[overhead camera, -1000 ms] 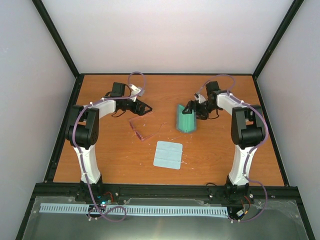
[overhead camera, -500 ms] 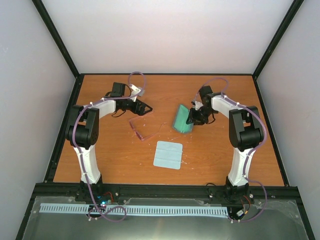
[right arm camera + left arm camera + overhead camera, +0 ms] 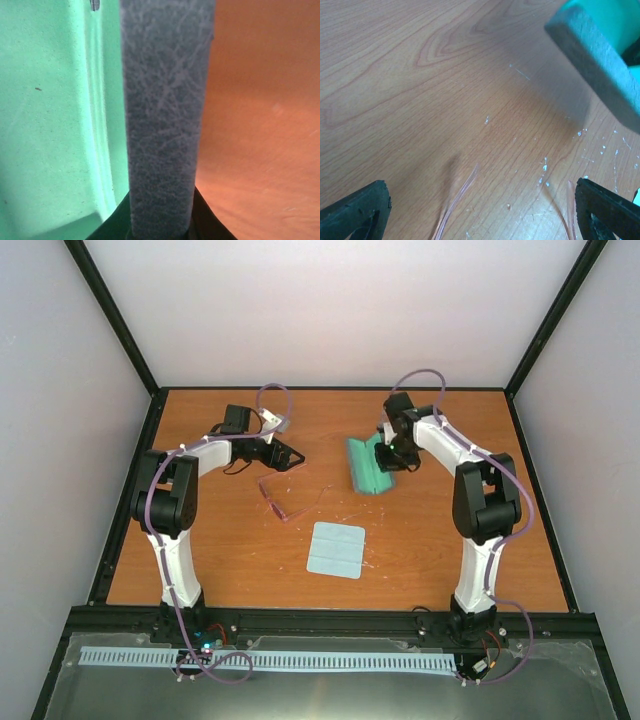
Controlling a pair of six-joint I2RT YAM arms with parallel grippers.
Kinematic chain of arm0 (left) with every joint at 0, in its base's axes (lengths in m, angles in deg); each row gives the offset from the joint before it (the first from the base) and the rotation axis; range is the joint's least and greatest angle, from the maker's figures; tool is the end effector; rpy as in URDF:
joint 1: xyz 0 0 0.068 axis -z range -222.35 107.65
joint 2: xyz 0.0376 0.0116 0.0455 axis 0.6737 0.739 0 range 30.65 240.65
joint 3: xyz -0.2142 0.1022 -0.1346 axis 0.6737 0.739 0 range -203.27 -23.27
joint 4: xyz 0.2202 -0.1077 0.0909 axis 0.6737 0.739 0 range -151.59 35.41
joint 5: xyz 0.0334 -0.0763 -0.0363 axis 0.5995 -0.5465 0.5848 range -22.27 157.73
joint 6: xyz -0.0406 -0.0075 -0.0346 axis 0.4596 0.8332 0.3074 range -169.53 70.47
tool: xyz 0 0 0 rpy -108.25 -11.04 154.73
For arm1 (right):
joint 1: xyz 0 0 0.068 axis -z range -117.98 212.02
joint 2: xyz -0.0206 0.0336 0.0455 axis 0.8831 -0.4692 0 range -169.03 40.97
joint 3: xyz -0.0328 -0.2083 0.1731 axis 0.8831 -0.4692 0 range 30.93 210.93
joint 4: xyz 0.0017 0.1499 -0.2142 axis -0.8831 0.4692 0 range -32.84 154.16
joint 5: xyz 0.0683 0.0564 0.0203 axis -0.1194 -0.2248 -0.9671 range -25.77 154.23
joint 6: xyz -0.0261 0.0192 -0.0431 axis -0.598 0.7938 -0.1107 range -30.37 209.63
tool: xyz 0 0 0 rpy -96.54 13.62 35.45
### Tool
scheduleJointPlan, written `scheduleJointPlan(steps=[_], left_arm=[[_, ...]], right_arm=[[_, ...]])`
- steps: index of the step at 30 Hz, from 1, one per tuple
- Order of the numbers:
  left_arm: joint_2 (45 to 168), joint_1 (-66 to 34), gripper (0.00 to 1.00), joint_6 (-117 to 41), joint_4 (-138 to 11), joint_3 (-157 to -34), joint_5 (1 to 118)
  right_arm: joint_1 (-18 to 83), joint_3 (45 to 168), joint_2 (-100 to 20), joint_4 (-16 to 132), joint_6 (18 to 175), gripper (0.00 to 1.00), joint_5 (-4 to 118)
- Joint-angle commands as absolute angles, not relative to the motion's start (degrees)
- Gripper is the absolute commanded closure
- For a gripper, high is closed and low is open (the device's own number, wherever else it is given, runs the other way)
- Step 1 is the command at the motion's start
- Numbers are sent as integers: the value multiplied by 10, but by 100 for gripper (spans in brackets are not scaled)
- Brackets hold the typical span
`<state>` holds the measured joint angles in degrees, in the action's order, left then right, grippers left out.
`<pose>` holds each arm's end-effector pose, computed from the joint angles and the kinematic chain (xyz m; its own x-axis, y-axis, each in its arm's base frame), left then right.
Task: Organize the sunglasses
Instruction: Adjust the sunglasses case at the center of the board.
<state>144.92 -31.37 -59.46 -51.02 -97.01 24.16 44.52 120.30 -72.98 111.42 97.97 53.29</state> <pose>0.4040 -0.1034 0.1629 -0.6555 0.2545 -0.7110 0.6862 0.5938 -0.4201 0.3756 0.1256 0.2006 -0.9737 -0.1576 -0.1644 -0.1910 0.9584 0.2123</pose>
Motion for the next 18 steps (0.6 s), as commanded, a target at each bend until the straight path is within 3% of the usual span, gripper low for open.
scheduleJointPlan(steps=[1,7,18], left_arm=[[1451,-313,0,-620,-491,-996,235],[1439,-321,0,-640,-484,-1012,242],[1430,-390,0,-630,-482,-1026,200]], right_arm=[[406,1274,-703,1096,915,97,677],[322,1248,-668,927,716,97,960],[311,1192,-705,786,397,97,981]])
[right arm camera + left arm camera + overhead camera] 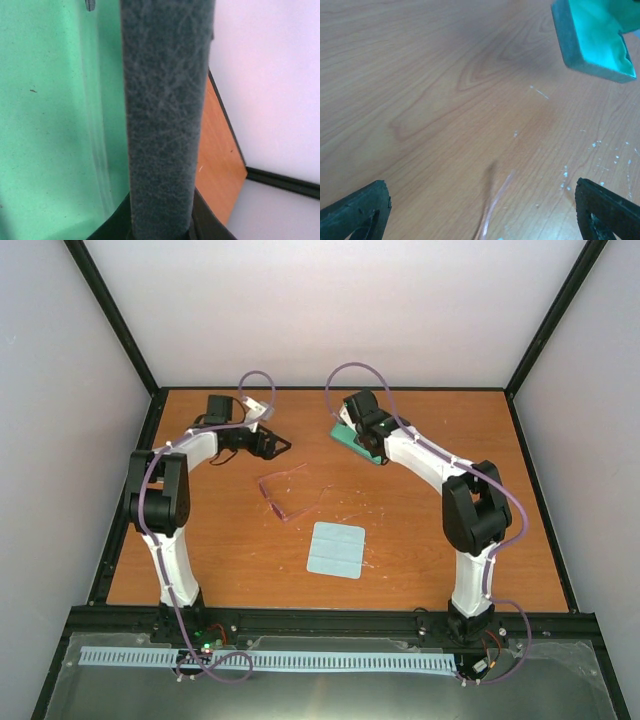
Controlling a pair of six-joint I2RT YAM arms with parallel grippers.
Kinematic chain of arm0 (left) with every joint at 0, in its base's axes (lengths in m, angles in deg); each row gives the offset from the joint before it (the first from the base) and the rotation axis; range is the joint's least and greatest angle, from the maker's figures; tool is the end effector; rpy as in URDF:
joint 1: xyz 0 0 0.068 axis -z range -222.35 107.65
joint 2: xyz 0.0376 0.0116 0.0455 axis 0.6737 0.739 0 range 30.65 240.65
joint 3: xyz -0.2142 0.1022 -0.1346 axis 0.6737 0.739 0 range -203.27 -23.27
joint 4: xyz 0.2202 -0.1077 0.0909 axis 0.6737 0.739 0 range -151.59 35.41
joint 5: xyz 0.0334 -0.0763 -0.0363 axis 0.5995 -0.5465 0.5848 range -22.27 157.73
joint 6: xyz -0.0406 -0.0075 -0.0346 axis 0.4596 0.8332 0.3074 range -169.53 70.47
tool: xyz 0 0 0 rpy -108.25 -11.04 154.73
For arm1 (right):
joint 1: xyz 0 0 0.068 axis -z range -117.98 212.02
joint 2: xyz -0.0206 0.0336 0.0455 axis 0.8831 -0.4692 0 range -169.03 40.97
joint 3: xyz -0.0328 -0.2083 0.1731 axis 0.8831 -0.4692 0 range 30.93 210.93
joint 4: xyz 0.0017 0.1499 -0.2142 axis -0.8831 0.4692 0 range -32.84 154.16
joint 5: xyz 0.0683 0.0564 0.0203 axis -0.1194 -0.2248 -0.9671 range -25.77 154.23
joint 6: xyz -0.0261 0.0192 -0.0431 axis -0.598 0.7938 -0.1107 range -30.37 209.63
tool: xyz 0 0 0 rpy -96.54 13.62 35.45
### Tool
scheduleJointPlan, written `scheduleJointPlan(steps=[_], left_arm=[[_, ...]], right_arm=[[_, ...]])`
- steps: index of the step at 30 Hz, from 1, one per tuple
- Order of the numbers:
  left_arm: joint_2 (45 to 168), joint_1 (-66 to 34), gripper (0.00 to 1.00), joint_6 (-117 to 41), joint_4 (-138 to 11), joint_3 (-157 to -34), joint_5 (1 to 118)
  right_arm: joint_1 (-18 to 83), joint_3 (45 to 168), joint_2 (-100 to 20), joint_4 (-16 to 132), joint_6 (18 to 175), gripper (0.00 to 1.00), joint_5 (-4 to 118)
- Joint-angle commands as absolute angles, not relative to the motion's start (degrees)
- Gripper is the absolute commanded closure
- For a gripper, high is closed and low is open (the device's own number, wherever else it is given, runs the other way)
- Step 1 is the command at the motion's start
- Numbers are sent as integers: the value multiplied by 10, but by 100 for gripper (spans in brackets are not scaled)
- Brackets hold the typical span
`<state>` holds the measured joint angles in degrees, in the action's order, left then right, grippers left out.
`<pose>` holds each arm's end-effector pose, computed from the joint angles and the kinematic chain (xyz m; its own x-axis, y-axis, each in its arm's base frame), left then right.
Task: Organize the sunglasses
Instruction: Adjust the sunglasses case at the center of the board.
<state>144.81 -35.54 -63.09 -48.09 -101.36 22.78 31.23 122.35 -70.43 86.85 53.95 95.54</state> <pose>0.4197 -0.0754 0.1832 -0.6084 0.2398 -0.7565 0.7011 0.6091 -0.3707 0.3828 0.2067 0.2524 -0.4454 -0.8455 -0.2946 -0.5026 0.5084 -0.6992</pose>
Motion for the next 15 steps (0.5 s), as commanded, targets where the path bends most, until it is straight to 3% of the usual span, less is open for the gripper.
scheduleJointPlan(steps=[1,15], left_arm=[[1431,-400,0,-628,-484,-1025,199],[1442,-467,1,-617,-481,-1040,176]], right_arm=[[310,1177,-702,768,376,97,978],[302,1173,-786,722,276,97,894]])
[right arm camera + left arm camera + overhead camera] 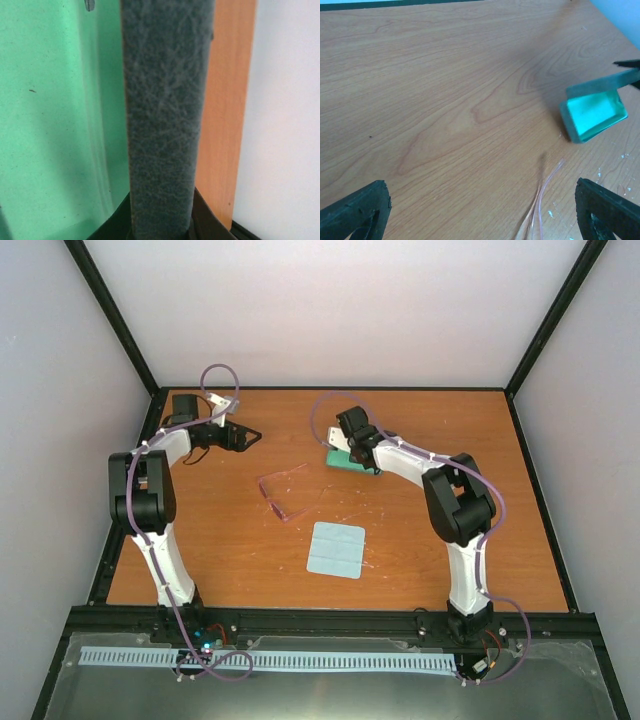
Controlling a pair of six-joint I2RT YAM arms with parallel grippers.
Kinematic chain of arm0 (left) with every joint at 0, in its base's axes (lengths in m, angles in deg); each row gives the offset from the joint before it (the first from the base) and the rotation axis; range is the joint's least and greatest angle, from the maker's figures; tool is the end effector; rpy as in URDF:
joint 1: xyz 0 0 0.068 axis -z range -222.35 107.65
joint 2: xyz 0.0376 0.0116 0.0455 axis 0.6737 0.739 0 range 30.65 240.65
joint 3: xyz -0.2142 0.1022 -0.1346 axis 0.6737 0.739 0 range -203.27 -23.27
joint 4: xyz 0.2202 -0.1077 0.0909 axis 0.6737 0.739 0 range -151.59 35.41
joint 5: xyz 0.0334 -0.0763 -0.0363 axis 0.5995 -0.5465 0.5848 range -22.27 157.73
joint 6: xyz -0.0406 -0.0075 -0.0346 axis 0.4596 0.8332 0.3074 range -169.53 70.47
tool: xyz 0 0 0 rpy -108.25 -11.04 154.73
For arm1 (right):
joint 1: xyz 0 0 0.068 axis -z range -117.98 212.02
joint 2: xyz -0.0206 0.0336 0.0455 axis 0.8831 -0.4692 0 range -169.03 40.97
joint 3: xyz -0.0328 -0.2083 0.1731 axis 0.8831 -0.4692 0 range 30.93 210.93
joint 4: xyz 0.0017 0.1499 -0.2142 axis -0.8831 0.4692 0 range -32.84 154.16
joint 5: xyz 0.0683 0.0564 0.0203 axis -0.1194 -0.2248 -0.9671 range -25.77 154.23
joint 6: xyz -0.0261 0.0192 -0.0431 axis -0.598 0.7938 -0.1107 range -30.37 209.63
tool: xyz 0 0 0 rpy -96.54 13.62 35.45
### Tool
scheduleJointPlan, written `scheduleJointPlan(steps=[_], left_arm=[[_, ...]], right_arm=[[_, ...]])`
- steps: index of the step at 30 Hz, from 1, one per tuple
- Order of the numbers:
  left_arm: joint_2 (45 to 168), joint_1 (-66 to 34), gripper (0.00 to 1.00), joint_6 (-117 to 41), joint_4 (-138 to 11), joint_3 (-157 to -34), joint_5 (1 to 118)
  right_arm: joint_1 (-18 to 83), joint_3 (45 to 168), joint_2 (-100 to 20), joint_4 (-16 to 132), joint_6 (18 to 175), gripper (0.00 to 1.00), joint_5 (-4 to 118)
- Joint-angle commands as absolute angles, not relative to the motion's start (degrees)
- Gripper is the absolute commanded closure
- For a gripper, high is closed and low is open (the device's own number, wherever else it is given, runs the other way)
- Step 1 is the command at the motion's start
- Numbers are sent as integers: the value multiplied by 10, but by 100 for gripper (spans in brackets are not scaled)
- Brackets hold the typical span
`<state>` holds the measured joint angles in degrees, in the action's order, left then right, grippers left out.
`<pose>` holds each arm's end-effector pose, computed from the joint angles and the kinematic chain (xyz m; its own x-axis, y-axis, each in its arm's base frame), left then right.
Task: Organize the sunglasses
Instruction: Adjust the sunglasses case at the center of the board.
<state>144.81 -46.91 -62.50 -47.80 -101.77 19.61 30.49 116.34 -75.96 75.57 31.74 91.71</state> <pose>0.4263 0.0074 0.1860 -0.6417 0.0992 -0.7605 0.5885 0.6995 -0.4054 0.3902 0.2202 0.1912 -0.1682 -0.9848 -0.0431 -0.6646 0.1455 -0.7329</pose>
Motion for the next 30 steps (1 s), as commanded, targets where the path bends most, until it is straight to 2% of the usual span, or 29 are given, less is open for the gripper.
scheduleJointPlan(steps=[1,9,14,22,30], left_arm=[[1441,-466,0,-616,-483,-1038,176],[1428,-467,1,-596,-507,-1017,174],[1427,-467,0,-594,-512,-1011,176],[1429,-467,0,-578,-536,-992,167],[1428,-467,0,-579,-542,-989,169]], right_arm=[[303,1173,-792,718,271,97,889],[303,1166,-821,681,259,97,894],[302,1156,-817,689,276,88,895],[302,1127,-818,682,282,88,897],[302,1132,-806,672,289,66,900]])
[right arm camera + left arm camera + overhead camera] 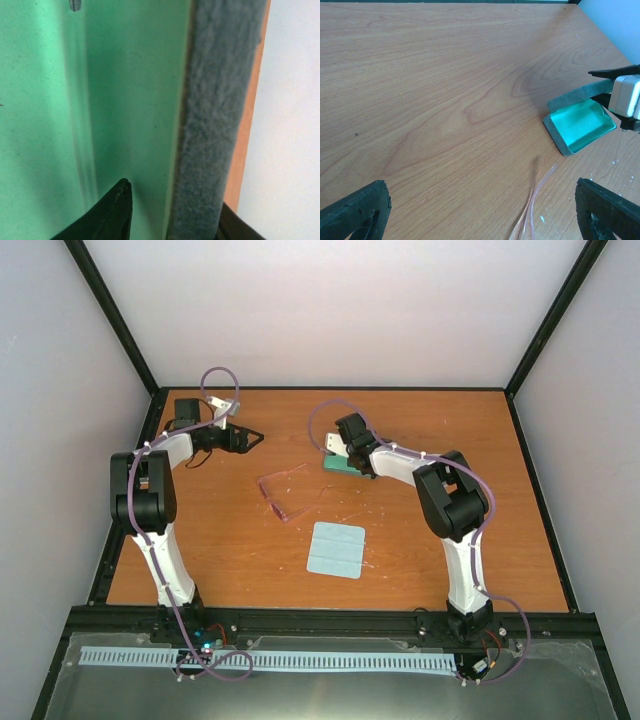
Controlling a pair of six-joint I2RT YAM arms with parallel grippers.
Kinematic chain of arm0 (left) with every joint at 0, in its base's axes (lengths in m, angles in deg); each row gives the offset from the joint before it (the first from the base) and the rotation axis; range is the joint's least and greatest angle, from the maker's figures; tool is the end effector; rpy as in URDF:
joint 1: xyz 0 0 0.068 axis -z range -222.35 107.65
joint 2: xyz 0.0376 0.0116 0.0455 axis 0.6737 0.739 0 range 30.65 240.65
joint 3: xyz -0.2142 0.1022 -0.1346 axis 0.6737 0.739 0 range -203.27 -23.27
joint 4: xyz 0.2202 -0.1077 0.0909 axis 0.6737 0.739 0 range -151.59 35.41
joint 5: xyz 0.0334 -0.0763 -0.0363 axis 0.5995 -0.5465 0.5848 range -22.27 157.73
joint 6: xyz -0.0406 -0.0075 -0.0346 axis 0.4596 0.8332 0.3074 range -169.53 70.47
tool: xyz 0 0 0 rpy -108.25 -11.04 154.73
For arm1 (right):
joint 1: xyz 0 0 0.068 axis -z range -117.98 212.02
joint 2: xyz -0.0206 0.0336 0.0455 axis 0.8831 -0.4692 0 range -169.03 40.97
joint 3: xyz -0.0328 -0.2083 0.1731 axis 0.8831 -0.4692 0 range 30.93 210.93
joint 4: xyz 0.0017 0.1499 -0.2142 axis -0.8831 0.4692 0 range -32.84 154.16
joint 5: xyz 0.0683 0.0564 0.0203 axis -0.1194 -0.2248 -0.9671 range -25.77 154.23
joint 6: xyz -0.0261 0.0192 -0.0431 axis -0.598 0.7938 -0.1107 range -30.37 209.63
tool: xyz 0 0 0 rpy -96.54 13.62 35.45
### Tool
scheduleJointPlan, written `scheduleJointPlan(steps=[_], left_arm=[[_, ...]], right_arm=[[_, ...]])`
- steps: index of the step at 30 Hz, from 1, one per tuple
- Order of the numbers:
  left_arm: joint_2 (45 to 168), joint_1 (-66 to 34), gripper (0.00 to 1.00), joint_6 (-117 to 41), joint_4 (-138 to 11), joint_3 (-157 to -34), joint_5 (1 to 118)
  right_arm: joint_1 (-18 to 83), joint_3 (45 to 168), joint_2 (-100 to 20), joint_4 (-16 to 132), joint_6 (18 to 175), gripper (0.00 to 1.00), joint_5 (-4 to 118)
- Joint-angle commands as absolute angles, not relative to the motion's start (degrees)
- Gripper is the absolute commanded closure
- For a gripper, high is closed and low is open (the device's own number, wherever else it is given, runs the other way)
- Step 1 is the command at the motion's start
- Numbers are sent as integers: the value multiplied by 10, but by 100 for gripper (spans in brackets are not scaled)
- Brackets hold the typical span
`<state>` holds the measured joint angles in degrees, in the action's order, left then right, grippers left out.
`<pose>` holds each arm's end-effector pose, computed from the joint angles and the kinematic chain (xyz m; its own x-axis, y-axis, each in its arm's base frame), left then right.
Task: Organize the sunglasses
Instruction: Adjust the sunglasses case at the center of the board.
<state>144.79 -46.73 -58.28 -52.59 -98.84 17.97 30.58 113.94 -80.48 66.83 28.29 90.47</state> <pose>0.4231 0.0052 0.1770 -0.6568 0.0483 -0.7525 0.5708 0.6840 -0.4542 0.3986 0.2254 0.1546 -0.1151 -0.9929 -0.0314 -0.6610 0.1001 -0.7437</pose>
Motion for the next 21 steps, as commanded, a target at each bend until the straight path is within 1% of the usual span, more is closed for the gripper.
scheduleJointPlan(steps=[1,4,6,14,21], left_arm=[[1428,-467,1,-580,-542,-989,169],[1428,-467,1,-580,-542,-990,169],[1428,-467,1,-580,-543,-990,168],[1428,-467,1,-579,-546,-988,167],[1427,-467,1,-582,-549,-989,187]], right_arm=[[302,1133,-805,671,289,63,900],[302,1135,-800,668,290,61,904],[302,1135,-795,664,290,57,906],[302,1132,-763,645,296,50,910],[300,1132,-740,652,312,47,902]])
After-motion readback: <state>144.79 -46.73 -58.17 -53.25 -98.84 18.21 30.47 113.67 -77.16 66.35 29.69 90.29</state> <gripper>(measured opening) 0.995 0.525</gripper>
